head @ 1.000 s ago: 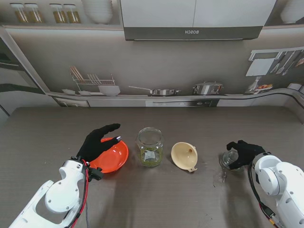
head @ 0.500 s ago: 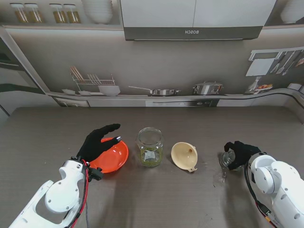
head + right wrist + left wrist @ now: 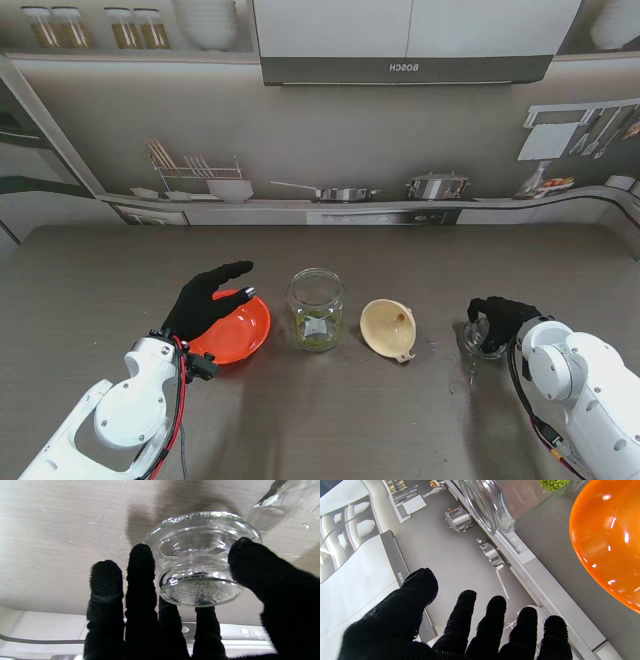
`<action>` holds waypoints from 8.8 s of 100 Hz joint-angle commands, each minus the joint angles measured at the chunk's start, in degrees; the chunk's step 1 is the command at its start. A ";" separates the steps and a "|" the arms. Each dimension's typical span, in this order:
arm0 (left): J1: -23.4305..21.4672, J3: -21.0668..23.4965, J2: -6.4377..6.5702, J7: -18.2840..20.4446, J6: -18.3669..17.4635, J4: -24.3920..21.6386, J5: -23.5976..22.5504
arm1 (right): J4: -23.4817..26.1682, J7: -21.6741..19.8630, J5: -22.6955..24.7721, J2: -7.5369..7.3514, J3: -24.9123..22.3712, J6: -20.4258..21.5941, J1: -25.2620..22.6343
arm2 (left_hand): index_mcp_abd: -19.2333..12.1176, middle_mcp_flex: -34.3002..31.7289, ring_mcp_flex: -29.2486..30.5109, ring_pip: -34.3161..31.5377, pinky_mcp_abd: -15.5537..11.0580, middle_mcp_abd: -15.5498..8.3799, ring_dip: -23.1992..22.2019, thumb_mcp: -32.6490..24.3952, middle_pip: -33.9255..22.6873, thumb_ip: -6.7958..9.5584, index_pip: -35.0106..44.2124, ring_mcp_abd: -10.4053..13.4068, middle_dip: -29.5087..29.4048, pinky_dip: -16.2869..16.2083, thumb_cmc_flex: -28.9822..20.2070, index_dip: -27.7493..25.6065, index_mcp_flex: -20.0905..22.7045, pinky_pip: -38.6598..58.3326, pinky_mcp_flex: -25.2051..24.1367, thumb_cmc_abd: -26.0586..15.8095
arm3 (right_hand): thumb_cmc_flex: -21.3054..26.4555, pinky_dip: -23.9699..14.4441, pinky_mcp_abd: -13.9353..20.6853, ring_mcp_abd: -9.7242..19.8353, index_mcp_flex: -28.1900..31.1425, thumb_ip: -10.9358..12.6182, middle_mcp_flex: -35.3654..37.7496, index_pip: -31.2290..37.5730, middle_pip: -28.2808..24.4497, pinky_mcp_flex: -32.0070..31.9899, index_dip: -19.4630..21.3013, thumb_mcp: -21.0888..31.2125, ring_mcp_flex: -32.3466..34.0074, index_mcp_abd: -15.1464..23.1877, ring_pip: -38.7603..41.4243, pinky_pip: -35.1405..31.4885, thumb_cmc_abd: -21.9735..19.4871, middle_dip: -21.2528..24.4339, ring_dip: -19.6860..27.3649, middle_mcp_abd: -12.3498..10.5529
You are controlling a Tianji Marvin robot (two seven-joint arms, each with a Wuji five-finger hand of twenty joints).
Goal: Pour mung beans into a glass jar with a funnel
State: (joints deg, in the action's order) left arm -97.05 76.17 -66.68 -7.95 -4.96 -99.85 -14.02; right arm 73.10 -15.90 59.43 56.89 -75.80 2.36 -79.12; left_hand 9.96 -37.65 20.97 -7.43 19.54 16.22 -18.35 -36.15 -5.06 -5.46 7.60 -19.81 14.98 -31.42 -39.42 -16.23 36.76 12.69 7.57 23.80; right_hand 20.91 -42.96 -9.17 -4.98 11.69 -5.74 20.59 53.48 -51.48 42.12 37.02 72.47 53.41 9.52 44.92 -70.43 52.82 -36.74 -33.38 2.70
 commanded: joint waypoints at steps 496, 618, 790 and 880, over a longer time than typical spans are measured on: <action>-0.84 1.18 0.02 1.86 1.67 -0.49 0.47 | 1.11 -9.32 -16.55 0.99 0.64 -5.01 6.70 | -0.72 2.37 -0.52 1.46 -0.30 0.56 -0.54 1.92 0.93 2.24 0.08 -0.22 0.25 -1.53 -0.83 -0.41 0.90 -1.70 -1.59 -1.74 | 19.81 4.14 3.28 16.21 19.26 -10.54 27.25 34.25 -14.76 18.47 -12.37 9.63 22.52 -6.31 26.76 -7.49 -2.86 -19.90 -15.36 -1.94; -2.15 3.27 -0.25 0.44 -0.35 -0.97 0.77 | 17.10 -5.05 -26.34 4.40 15.99 -16.41 17.92 | -0.67 2.31 -0.53 1.49 -0.31 0.71 -0.53 1.83 0.93 2.23 0.10 -0.26 0.23 -1.52 -0.94 -0.44 1.00 -1.73 -1.63 -1.67 | 20.05 4.23 2.77 15.91 19.15 -10.11 27.48 34.37 -14.38 18.51 -12.52 8.89 22.50 -7.00 27.10 -7.78 -3.48 -19.98 -15.52 -1.31; -2.78 3.80 -0.37 -0.15 -1.29 -1.33 1.06 | 0.46 7.42 -35.17 11.81 39.76 -12.62 30.61 | -0.59 2.32 -0.56 1.56 -0.17 0.66 -0.50 1.84 0.96 2.20 0.19 -0.31 0.21 -1.53 -1.04 -0.48 1.30 -1.72 -1.63 -1.63 | 19.59 4.66 1.94 15.05 18.22 -10.40 26.61 34.12 -14.17 17.99 -11.97 8.42 22.45 -6.67 26.67 -6.76 -4.33 -20.31 -15.17 -2.01; -3.04 3.99 -0.32 0.12 -1.08 -1.67 1.12 | -1.06 8.00 -29.23 11.07 42.37 -8.76 31.56 | -0.47 2.32 -0.54 1.57 -0.14 0.73 -0.51 1.98 0.97 2.19 0.26 -0.21 0.21 -1.54 -1.03 -0.54 1.52 -1.72 -1.62 -1.68 | 5.75 -0.40 -1.92 10.49 12.05 -5.71 11.36 16.46 -8.18 4.41 -10.70 6.02 13.68 -0.53 19.30 -3.42 -8.91 -12.69 -9.33 -4.46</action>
State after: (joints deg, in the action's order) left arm -99.86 80.09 -66.79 -8.97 -6.10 -101.04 -13.10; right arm 71.70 -7.22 29.61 68.15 -33.35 -6.76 -47.70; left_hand 9.96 -36.16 20.92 -7.28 19.58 17.05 -18.35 -35.11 -4.90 -4.93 7.67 -19.82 14.98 -32.09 -39.41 -16.39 37.47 12.64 6.87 23.80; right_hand 20.89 -42.20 -9.66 -3.23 24.08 -20.81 34.21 69.86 -59.94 47.35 24.09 54.66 67.75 5.43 65.42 -74.07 49.98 -50.15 -43.58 -0.24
